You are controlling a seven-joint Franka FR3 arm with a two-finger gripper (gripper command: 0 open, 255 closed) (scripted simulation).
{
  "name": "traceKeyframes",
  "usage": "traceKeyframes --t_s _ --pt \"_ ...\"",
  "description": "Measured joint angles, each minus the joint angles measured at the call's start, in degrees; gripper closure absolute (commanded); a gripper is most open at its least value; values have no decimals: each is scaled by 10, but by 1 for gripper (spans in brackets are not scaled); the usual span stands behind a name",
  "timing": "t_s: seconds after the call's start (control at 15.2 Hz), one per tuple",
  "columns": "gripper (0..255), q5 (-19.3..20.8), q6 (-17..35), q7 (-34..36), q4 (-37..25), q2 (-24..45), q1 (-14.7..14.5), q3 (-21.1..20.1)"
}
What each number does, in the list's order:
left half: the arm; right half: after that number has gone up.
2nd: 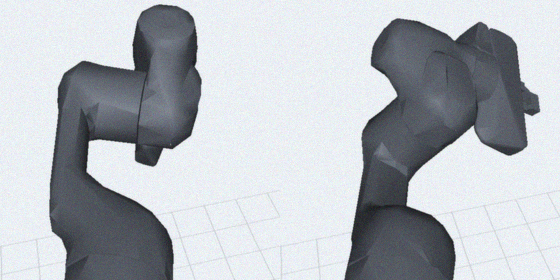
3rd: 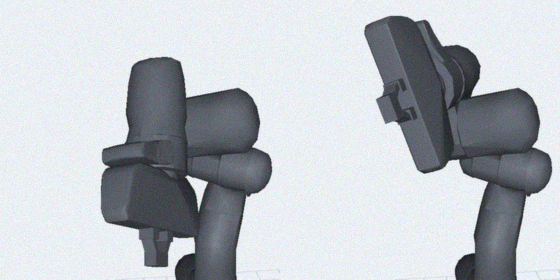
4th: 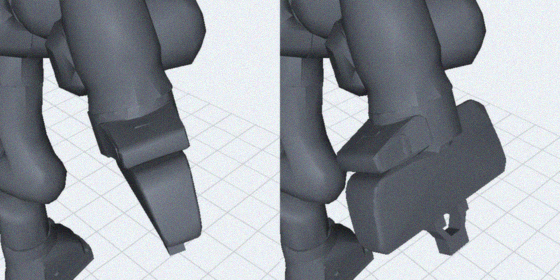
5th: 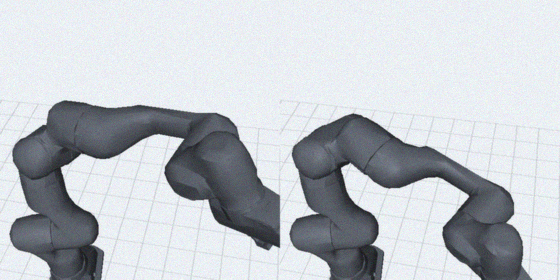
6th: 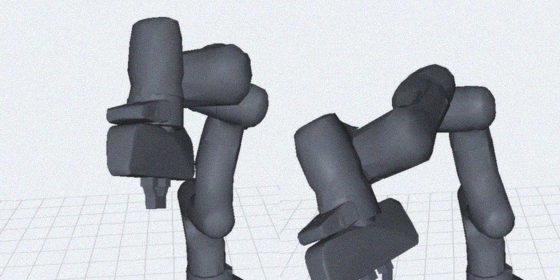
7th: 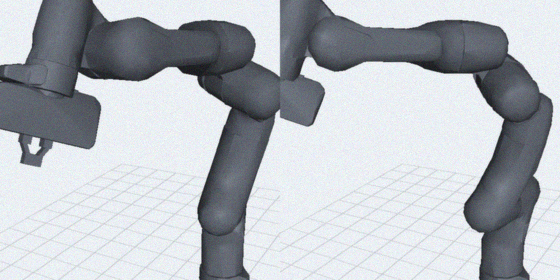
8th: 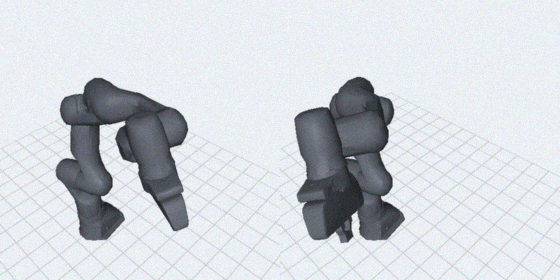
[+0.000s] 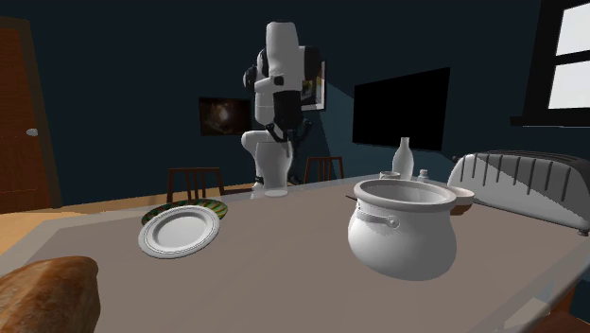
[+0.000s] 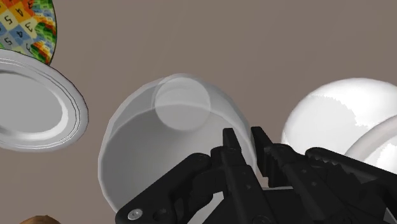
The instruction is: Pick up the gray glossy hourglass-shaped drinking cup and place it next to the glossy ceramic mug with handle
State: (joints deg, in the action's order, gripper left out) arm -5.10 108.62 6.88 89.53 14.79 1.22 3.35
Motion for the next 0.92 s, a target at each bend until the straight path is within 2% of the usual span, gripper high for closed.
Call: traceKeyframes --t_s 0.92 --pt "255 1 -115 7 -128 13 3 1"
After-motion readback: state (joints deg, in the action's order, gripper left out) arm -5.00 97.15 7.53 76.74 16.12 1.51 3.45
